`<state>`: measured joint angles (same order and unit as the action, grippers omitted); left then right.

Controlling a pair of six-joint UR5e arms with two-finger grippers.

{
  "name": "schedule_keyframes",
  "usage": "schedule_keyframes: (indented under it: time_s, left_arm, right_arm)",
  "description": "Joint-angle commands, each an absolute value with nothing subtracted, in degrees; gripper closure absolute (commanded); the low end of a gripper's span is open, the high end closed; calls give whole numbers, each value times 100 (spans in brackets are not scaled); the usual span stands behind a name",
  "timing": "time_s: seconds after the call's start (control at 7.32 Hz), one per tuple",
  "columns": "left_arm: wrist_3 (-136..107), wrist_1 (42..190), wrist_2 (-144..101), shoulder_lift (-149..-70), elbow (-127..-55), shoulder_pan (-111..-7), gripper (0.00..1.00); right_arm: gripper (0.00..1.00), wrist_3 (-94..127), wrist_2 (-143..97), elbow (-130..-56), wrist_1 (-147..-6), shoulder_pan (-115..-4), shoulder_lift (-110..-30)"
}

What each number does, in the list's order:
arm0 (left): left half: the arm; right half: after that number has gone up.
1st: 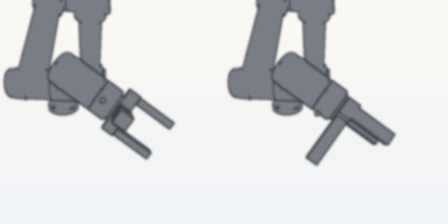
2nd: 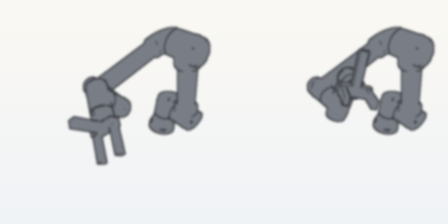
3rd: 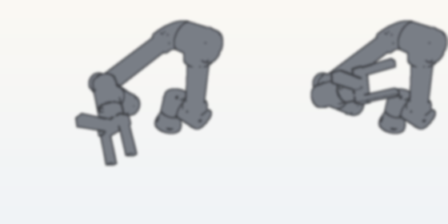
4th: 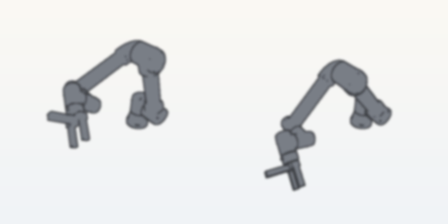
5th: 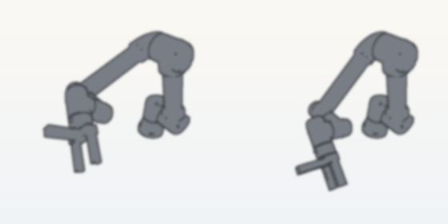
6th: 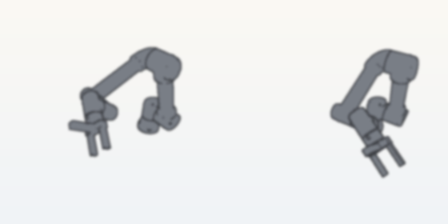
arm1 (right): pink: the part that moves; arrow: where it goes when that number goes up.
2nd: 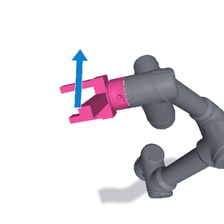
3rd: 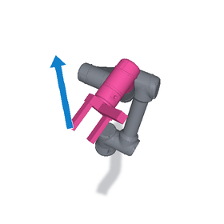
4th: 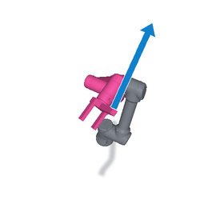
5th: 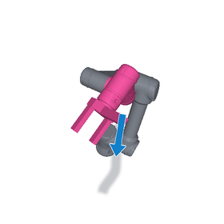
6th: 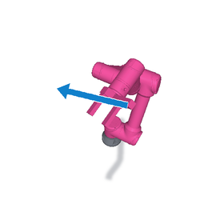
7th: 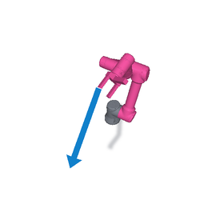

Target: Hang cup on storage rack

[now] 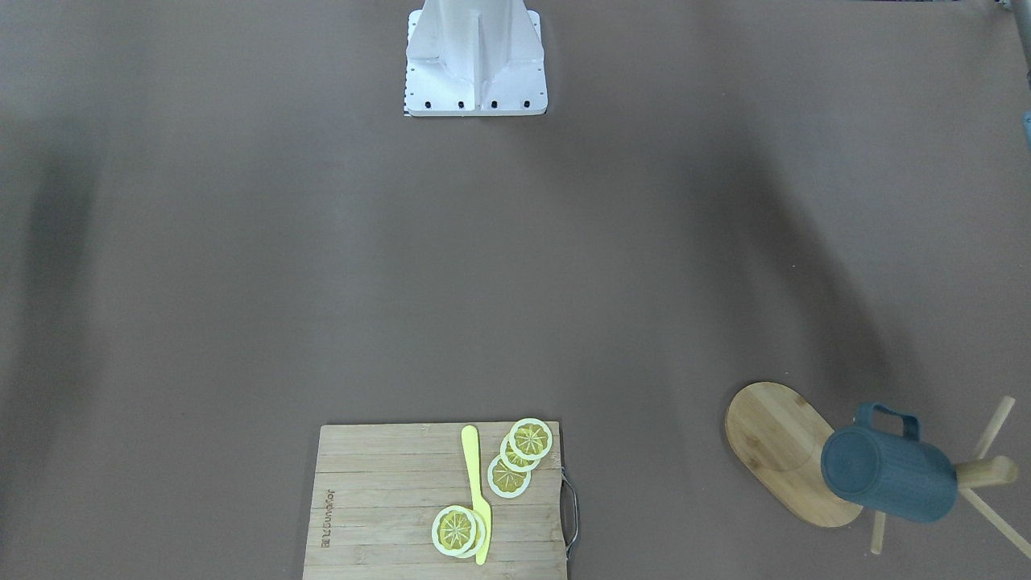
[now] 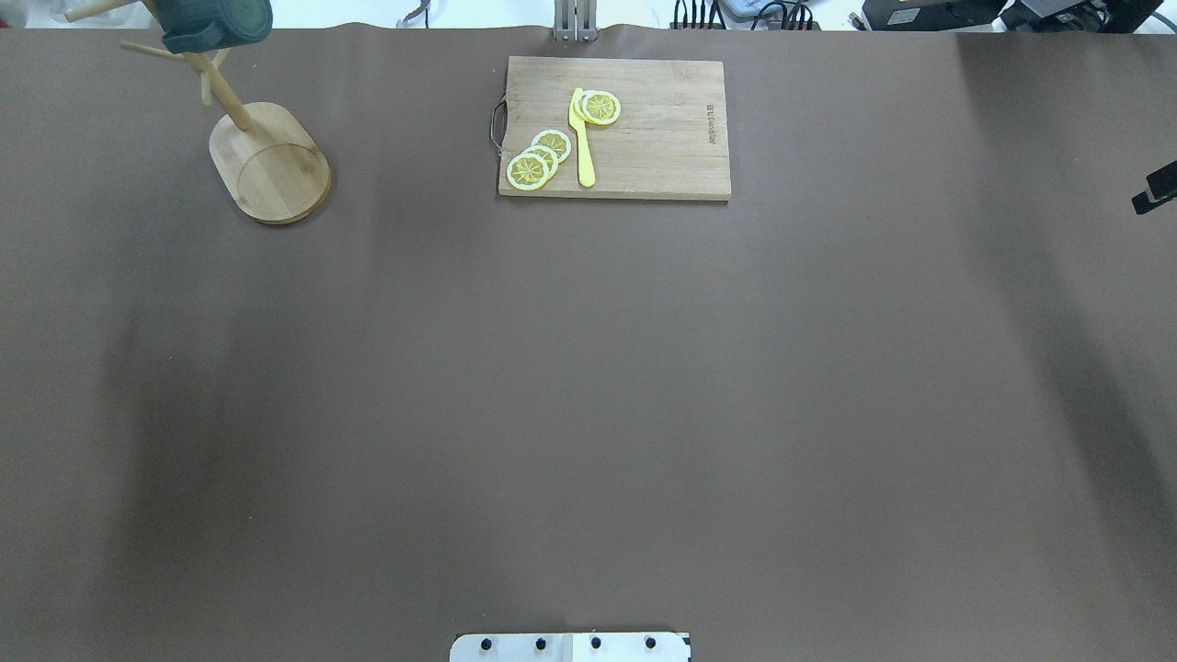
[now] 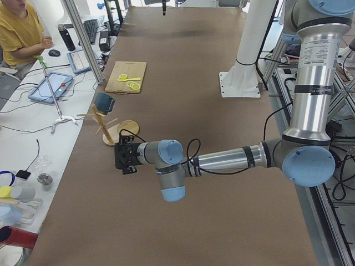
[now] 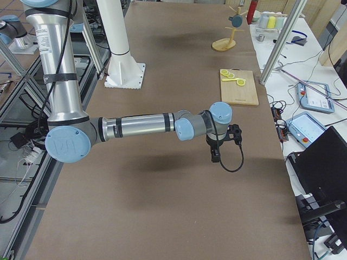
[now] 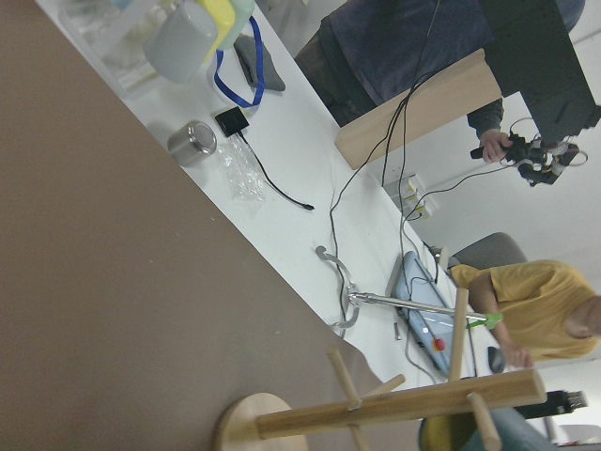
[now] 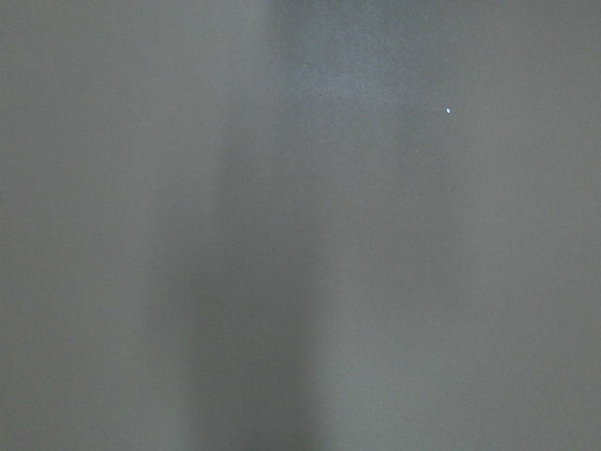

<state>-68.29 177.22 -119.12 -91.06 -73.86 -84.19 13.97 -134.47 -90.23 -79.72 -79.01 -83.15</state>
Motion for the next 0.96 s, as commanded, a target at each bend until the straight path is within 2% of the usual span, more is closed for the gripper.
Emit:
schedule_keyframes:
  time_s: [0.0, 0.41, 0.82]
  left_arm:
    - [-4300, 17141, -11892, -8651, -7479, -8700, 2]
    - [-2774, 15623, -11909, -8298, -7866, -8815, 2]
    - [-2224, 13429, -11996, -8358, -8400, -8816, 2]
  right_arm:
    - [0, 1389, -13456, -9018, -7972, -7901, -8332]
    - [0, 1389, -13447, -9027, -7972, -7901, -8367]
    - [0, 1380, -13447, -9027, -7972, -7901, -8402]
